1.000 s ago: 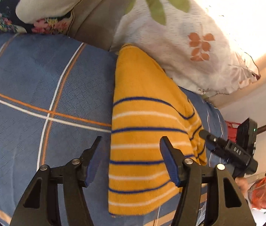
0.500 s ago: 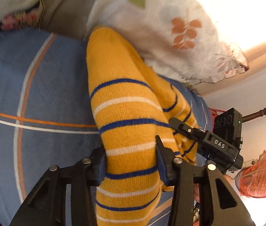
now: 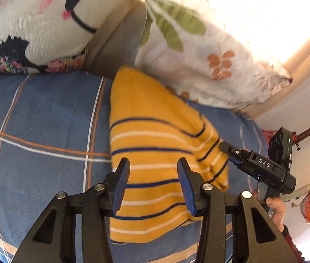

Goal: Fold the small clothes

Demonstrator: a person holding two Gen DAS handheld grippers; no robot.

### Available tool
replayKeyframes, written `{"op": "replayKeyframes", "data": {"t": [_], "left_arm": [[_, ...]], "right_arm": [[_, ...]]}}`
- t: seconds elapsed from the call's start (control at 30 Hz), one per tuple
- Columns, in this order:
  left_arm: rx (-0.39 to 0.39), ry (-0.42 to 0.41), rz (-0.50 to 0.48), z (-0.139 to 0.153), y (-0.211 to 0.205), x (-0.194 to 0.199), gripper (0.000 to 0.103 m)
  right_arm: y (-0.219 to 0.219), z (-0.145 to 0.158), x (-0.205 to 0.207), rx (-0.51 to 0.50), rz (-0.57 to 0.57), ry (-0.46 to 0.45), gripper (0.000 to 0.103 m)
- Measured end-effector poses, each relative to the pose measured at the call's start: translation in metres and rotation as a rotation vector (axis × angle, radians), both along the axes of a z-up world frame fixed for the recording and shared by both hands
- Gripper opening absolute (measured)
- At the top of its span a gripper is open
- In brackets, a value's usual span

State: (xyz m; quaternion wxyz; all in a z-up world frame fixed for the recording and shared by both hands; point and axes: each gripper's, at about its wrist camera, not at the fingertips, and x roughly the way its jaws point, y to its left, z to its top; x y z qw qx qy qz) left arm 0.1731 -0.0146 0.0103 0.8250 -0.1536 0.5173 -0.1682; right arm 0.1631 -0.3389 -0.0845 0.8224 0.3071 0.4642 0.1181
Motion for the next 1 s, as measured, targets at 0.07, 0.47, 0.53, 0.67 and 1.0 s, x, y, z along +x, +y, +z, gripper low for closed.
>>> {"op": "replayKeyframes", "data": {"t": [0.07, 0.47, 0.53, 0.67, 1.0], "left_arm": [[-0.002, -0.008, -0.029, 0.0, -0.013, 0.009, 0.043], [0.097, 0.096, -0.261, -0.056, -0.112, -0.006, 0.043], [0.115, 0.081, -0.272, -0.057, -0.12, -0.01, 0.043], [0.032, 0.105, -0.242, -0.04, -0.11, -0.006, 0.043], [0.219, 0.093, -0.401, -0.035, -0.191, 0.039, 0.068]], "right_arm": [[0.0, 0.009, 0.002, -0.011, -0.013, -0.027, 0.054], [-0.005, -0.018, 0.004, 0.074, -0.004, 0.035, 0.011], [-0.012, -0.026, -0.002, 0.008, -0.03, 0.068, 0.013], [-0.024, -0.019, -0.024, -0.024, -0.083, 0.053, 0.017], [0.0, -0.018, -0.108, 0.017, -0.006, -0.043, 0.031]]}}
